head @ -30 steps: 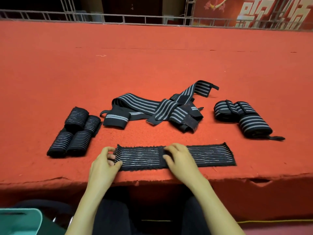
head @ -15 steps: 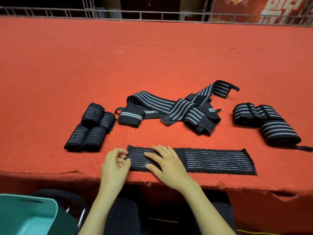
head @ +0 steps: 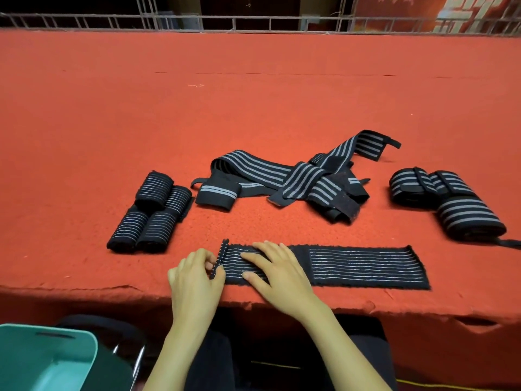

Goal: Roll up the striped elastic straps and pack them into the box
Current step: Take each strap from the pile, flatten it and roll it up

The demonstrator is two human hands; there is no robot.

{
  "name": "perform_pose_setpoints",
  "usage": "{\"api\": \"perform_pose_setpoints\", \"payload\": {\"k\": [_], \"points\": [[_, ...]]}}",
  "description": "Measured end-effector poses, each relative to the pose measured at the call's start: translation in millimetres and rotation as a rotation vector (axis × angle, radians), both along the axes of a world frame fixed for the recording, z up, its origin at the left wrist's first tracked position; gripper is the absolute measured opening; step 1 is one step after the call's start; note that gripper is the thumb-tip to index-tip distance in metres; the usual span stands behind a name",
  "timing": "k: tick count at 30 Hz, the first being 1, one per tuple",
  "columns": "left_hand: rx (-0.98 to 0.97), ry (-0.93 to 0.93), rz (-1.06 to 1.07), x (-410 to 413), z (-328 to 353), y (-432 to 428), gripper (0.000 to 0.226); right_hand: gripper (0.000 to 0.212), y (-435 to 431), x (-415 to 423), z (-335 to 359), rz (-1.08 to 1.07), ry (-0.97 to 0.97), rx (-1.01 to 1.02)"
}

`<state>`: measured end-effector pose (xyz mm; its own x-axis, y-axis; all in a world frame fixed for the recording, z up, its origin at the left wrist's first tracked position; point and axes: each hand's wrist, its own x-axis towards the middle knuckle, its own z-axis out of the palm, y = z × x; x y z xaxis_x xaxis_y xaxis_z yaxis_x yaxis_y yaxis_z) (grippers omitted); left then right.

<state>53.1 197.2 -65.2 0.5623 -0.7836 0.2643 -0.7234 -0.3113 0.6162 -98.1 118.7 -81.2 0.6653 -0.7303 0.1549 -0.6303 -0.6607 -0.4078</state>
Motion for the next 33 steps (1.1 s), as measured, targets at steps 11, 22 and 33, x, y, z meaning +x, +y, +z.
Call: {"api": "perform_pose_setpoints", "payload": {"k": [11, 22, 33], "points": [[-0.017, 0.039, -0.102, -12.9, 0.8, -7.3, 0.006, 0.055, -4.3, -23.1, 8.6, 0.026, 0.115, 0.092], [0.124, 0.201, -0.104, -5.6, 6.0, -10.0, 0.017, 0.086, -4.8, -43.2, 6.4, -0.065, 0.083, 0.121], [-0.124, 0.059, -0.201, -41.4, -8.2, -16.6, 0.014, 0.068, -4.3, -44.5, 2.7, -0.075, 0.063, 0.110]]}}
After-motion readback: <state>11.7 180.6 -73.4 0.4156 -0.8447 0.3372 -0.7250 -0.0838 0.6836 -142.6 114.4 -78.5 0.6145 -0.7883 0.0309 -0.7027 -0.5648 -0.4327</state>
